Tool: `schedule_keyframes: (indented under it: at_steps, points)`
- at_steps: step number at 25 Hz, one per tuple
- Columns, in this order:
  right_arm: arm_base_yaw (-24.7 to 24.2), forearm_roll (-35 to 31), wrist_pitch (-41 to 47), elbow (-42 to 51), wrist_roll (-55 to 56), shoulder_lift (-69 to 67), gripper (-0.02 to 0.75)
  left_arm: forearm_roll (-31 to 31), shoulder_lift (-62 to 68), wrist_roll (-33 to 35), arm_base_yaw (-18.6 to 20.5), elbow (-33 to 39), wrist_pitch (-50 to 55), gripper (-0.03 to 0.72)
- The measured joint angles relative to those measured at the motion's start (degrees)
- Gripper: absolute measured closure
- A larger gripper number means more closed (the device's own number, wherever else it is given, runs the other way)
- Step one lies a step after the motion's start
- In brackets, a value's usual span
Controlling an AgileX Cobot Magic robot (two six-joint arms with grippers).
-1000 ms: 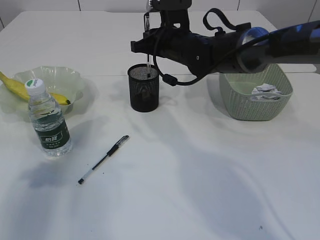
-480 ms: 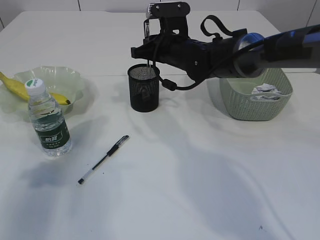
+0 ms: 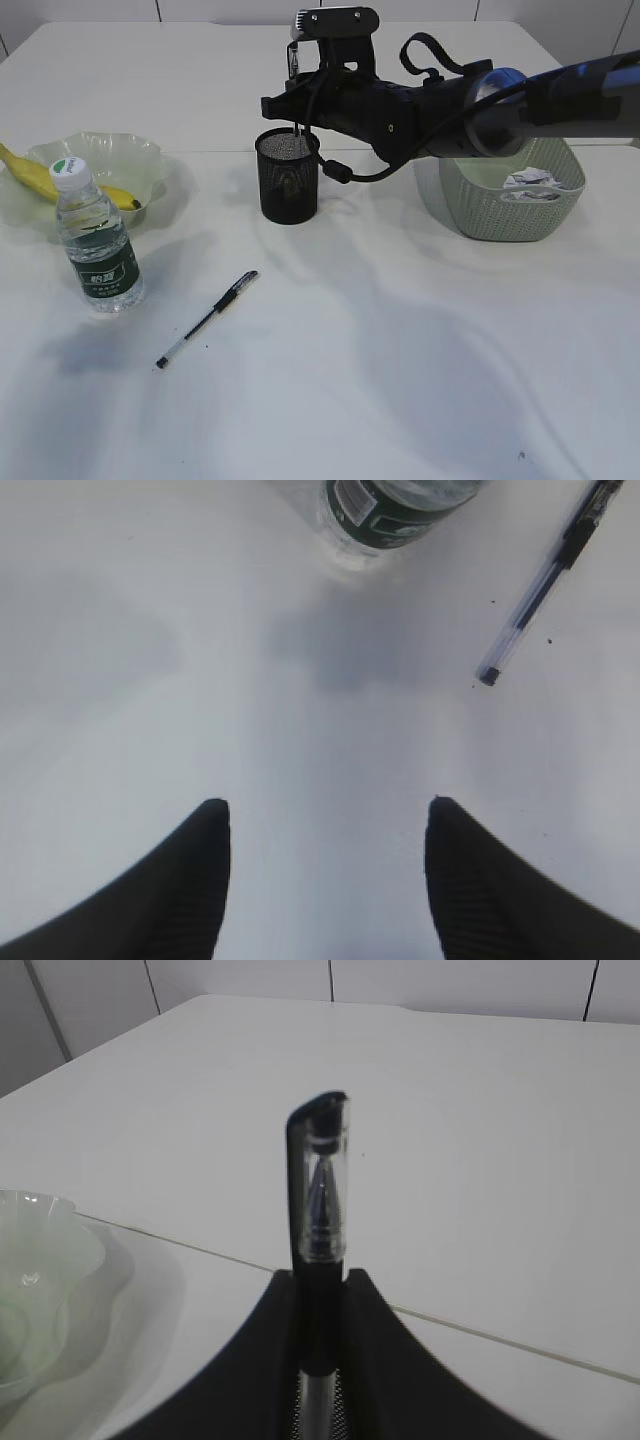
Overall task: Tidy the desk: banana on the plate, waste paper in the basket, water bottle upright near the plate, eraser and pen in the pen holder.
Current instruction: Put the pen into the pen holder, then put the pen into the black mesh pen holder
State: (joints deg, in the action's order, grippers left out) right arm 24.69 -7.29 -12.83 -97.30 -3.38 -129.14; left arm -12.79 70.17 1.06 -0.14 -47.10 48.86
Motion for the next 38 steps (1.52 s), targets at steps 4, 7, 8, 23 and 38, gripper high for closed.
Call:
schedule_keyframes:
  at_steps: [4,7,8,23,38]
  points:
    - [0.0,0.0,0.0,0.0,0.0,0.0,0.631,0.0,0.0,0.0,0.0,0.0,0.0,0.256]
    - [0.0,0.0,0.0,0.0,0.0,0.0,0.629,0.0,0.0,0.0,0.0,0.0,0.0,0.256]
    - [0.0,0.0,0.0,0.0,0.0,0.0,0.627,0.0,0.0,0.0,0.0,0.0,0.0,0.256]
    - [0.0,0.0,3.0,0.0,1.0,0.1,0.607,0.0,0.0,0.0,0.0,0.0,0.1,0.256]
    - [0.1,0.0,33.3,0.0,1.2,13.7,0.597,1.5,0.0,0.0,0.0,0.0,2.9,0.256]
